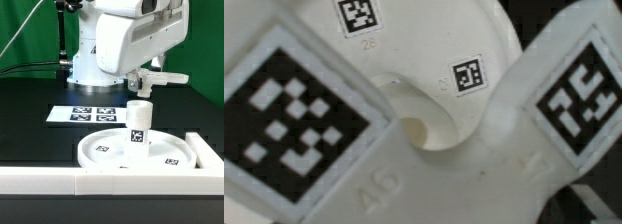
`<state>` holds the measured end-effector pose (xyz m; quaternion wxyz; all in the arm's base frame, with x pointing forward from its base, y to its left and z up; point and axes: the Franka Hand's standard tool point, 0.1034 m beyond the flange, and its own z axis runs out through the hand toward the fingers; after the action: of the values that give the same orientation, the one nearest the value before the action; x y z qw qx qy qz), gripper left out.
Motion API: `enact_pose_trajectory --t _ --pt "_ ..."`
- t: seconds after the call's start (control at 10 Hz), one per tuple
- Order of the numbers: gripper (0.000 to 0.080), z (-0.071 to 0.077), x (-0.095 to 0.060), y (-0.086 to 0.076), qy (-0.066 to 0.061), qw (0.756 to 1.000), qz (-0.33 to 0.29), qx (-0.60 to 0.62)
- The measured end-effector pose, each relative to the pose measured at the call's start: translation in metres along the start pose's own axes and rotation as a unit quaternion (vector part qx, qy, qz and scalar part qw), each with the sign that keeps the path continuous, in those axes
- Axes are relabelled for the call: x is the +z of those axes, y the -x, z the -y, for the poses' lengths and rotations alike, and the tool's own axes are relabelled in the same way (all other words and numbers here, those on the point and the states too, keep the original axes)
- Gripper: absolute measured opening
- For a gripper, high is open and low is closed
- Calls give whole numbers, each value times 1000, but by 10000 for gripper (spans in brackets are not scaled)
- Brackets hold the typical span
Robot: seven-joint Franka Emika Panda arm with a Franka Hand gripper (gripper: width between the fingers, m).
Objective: Assemble round table
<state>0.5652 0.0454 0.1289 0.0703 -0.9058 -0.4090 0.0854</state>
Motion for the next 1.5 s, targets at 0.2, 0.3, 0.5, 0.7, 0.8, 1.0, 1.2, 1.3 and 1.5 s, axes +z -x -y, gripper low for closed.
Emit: enact_pose_trajectory --t 0.2,0.3,0.5,0.7,0.8,1.0,1.2,1.3,1.5 --pt "456 1 4 1 -4 1000 2 1" --pt "456 0 6 1 -4 1000 2 0" --pt "456 -3 12 5 -8 1000 4 2" --pt "456 -1 20 8 -8 1000 4 4" --pt "456 1 23 10 -9 1000 5 4" --pt "456 1 24 9 -9 1000 5 4" --pt "456 0 28 9 -7 1000 3 3" --pt "456 -3 29 9 -1 1000 -3 -2" --pt "456 -2 28 8 0 1000 -3 -2"
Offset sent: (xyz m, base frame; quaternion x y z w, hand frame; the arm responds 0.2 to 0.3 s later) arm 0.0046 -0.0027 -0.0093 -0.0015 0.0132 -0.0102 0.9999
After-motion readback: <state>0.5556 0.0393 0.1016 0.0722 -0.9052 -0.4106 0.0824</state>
